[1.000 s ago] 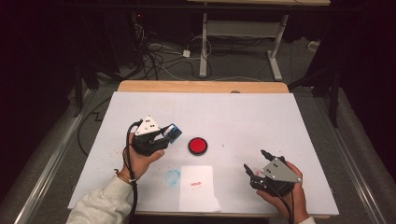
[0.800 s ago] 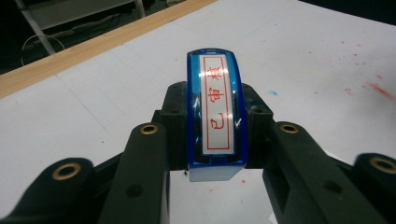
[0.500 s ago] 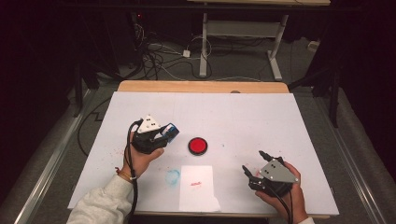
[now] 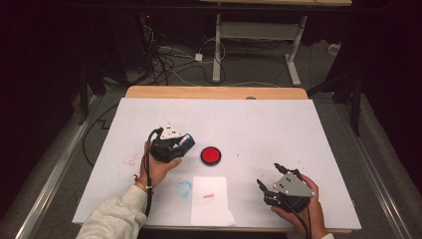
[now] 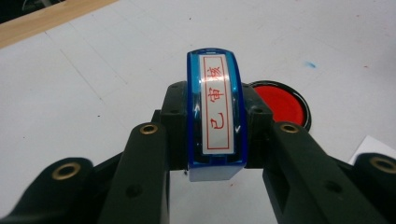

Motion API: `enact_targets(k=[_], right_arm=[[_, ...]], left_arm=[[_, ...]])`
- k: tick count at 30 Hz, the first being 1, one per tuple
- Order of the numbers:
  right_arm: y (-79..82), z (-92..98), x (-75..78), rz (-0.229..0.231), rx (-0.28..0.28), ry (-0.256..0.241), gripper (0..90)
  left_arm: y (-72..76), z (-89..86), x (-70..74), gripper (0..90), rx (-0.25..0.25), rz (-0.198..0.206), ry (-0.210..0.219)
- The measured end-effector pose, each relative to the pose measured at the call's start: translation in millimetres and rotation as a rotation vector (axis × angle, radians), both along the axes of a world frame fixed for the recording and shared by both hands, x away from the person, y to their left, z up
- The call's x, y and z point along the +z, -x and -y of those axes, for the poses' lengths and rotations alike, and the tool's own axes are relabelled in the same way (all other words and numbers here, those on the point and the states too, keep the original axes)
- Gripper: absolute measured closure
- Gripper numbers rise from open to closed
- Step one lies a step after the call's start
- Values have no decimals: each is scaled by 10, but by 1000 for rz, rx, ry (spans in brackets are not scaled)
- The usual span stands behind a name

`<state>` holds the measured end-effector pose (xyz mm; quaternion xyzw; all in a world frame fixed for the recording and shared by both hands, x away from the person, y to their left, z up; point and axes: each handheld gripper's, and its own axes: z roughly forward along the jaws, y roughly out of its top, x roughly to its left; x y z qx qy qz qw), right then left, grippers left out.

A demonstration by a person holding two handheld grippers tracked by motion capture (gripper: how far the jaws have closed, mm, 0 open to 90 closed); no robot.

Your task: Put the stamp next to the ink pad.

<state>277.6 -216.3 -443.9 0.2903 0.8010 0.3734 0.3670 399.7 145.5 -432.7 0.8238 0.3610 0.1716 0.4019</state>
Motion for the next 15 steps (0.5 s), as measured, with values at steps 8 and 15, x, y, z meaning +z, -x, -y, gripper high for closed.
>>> enact_targets(k=[8,15], right_arm=[[2,-7,-10,-8,5,1,292],[-1,-10,-24,-15,5,16,294]], left_arm=[[-84,89,-150,673,-7,-49,-34],[-126,117,-218,672,1,-71,-42]])
